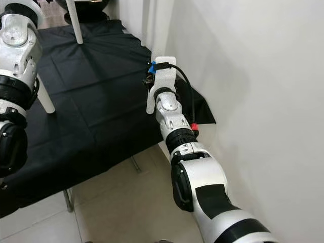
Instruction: Building children table
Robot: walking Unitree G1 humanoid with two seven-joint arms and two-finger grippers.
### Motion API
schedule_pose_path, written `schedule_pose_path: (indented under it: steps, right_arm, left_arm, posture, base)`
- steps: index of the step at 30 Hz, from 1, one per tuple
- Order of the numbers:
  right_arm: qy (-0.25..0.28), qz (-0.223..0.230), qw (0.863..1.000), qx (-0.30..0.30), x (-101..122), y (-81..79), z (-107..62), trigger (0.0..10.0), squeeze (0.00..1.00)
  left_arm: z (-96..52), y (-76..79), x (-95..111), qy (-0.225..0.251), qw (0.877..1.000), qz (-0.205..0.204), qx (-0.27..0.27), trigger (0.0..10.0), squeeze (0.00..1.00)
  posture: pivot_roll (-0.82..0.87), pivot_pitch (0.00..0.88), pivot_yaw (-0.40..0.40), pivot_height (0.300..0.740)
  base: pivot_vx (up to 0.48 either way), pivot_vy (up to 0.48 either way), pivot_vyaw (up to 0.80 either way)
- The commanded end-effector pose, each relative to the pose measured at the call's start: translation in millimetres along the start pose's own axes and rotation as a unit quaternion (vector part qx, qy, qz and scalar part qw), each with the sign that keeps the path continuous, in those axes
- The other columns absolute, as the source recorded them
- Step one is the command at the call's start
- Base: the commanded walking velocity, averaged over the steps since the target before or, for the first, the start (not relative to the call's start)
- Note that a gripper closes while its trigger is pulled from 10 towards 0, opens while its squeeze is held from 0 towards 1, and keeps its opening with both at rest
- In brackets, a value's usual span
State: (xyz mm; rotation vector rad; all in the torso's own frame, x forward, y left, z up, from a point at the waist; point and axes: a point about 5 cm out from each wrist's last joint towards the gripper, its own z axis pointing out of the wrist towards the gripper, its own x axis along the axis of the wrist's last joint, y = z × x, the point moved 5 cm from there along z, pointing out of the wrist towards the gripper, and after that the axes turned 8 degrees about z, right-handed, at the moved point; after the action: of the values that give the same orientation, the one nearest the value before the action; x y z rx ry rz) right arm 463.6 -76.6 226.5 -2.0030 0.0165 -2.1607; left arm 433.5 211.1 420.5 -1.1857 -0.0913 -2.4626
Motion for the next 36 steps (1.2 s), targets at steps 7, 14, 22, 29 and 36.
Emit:
schedule_pose_path:
  steps: [7, 14, 22, 29, 36]
  right_arm:
    - [-0.024, 0.007, 0.999, 0.022, -8, -12.0, 0.4, 10.0, 1.0]
    - [-0.009, -0.009, 0.999, 0.031, -1, -15.1, 1.3, 10.0, 1.0]
    - [0.004, 0.007, 1.0, 0.029, 1, -3.3, -1.3, 10.0, 0.0]
    - [0.025, 0.035, 0.997, 0.056, -3, 14.9, -17.9, 10.0, 0.0]
    - [0.027, 0.018, 0.998, 0.056, -8, 32.7, -37.0, 10.0, 0.0]
  left_arm:
    - [-16.8, 26.2, -25, -0.036, 0.998, -0.005, -0.048, 10.0, 1.0]
    - [-28.7, 35.0, -44, -0.072, 0.996, 0.01, -0.06, 10.0, 1.0]
    - [-76.1, 56.5, -76, -0.121, 0.987, 0.013, -0.101, 10.0, 0.0]
    - [-137.1, 76.2, -82, -0.123, 0.98, 0.014, -0.158, 10.0, 0.0]
    - [-161.3, 72.5, -80, -0.133, 0.976, 0.016, -0.171, 10.0, 0.0]
  posture:
    - [0.05, 0.056, -0.083, 0.74]
    - [0.05, 0.05, -0.082, 0.74]
    - [0.05, 0.041, -0.081, 0.74]
    - [0.05, 0.042, -0.073, 0.74]
    - [0.04, 0.044, -0.065, 0.74]
  base:
    - [0.0, 0.0, 0.0]
    - [0.0, 0.0, 0.0]
    - [0.0, 0.0, 0.0]
    - [0.0, 0.0, 0.0]
    - [0.0, 0.0, 0.0]
